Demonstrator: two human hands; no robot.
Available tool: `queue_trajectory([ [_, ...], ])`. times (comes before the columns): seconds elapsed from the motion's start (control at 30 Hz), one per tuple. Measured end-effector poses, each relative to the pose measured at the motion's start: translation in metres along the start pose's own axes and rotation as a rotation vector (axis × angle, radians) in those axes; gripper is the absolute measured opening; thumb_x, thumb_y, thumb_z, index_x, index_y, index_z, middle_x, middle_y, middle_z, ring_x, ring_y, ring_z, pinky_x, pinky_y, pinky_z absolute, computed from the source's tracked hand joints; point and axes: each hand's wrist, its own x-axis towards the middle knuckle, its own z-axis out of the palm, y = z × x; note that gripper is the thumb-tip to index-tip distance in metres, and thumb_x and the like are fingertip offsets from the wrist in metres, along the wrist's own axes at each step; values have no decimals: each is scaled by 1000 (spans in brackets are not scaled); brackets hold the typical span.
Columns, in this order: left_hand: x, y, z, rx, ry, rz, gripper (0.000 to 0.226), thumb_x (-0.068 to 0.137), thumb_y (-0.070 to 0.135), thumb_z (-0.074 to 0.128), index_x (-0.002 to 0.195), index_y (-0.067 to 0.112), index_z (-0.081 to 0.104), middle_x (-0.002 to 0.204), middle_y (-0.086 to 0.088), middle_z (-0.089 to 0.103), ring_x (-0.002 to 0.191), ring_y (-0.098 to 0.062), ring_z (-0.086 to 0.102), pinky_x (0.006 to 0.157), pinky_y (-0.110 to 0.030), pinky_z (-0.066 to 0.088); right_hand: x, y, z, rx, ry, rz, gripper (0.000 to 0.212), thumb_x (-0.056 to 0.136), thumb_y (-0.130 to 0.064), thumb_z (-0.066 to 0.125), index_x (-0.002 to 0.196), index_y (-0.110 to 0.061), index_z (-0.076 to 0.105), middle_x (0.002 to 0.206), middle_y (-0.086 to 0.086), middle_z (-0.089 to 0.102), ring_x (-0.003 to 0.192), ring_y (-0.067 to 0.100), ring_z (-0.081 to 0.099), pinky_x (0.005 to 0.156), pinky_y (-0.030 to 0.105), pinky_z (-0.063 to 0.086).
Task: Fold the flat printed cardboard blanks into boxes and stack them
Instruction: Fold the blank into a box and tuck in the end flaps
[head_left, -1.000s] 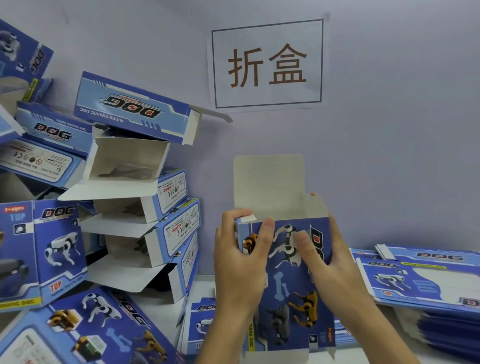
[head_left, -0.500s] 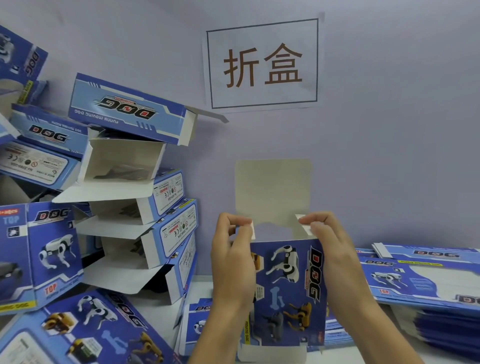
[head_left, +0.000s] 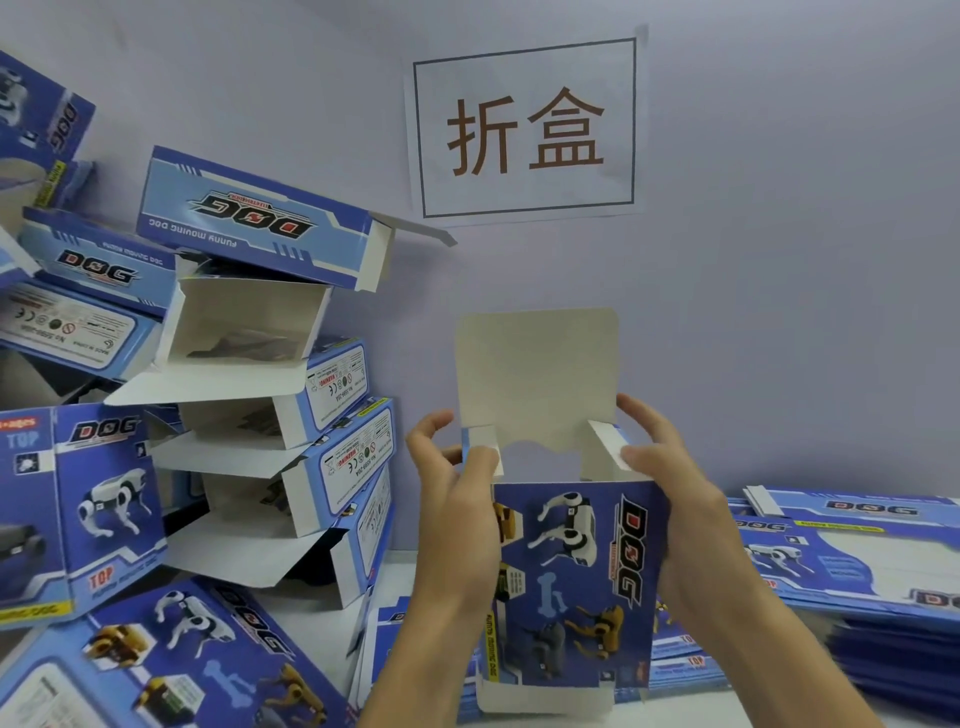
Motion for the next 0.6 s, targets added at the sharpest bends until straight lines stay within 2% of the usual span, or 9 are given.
queue_trajectory([
  [0.07, 1, 1, -3, -42, -47, -40, 40, 99, 12, 44, 123, 44, 51, 104, -6, 68, 80, -23, 70, 62, -31, 58, 1, -5, -2, 26, -48, 10, 46, 72, -28, 53, 111, -47, 66, 93, 7, 75, 64, 24, 66, 53, 35, 52],
  [0.13, 2, 4, -5, -86, -100, -76, 47, 96, 10, 42, 120, 47, 57, 97, -1, 74, 88, -28, 73, 65, -38, 60, 1, -10, -3, 12, -44, 4, 49, 71, -24, 52, 111, -48, 66, 90, 11, 68, 65, 25, 55, 56, 35, 44],
  [0.2, 2, 6, -4, -83, -108, -85, 51, 95, 9, 41, 116, 52, 60, 103, -11, 71, 96, -38, 69, 73, -49, 60, 0, -12, -2, -11, -24, -3, 52, 72, -24, 52, 114, -51, 63, 93, 22, 58, 66, 24, 55, 56, 36, 46],
  [0.27, 2, 6, -2, -55, -92, -60, 55, 97, 9, 40, 115, 57, 59, 108, -15, 66, 100, -44, 66, 82, -59, 55, -1, -12, 0, -18, -19, -16, 54, 75, -24, 53, 118, -54, 59, 104, 23, 61, 73, 26, 61, 62, 43, 52],
  [0.37, 2, 6, -1, -43, -86, -34, 56, 98, 9, 40, 114, 59, 58, 109, -11, 66, 97, -39, 68, 84, -58, 55, -1, -12, 3, 1, -14, -31, 48, 93, -17, 55, 119, -57, 58, 108, 12, 69, 86, 34, 58, 73, 52, 51],
  [0.47, 4, 4, -2, -26, -29, -9, 51, 98, 9, 42, 105, 55, 62, 103, -16, 64, 86, -30, 69, 70, -50, 57, -1, -8, 5, 39, 1, -34, 48, 98, -6, 44, 112, -49, 64, 102, 16, 70, 71, 26, 61, 61, 41, 54],
  [0.5, 5, 2, -3, -12, -1, 2, 49, 97, 9, 42, 102, 54, 62, 97, -10, 66, 87, -27, 70, 70, -49, 58, -1, -6, 7, 59, 14, -40, 47, 98, -4, 44, 108, -45, 65, 98, 15, 71, 67, 23, 62, 56, 37, 54],
  [0.57, 7, 0, -5, -22, 23, 22, 45, 96, 10, 45, 93, 50, 65, 85, 3, 69, 93, -32, 68, 76, -55, 58, -2, -3, 9, 75, 31, -58, 41, 97, -3, 45, 97, -38, 68, 92, 12, 72, 62, 20, 64, 51, 34, 54],
  [0.6, 8, -1, -6, -27, 24, 37, 40, 94, 11, 47, 89, 47, 66, 79, 6, 68, 90, -35, 65, 73, -55, 55, -2, -2, 10, 84, 38, -69, 37, 97, -3, 46, 93, -33, 67, 89, 11, 71, 60, 19, 64, 49, 33, 53],
])
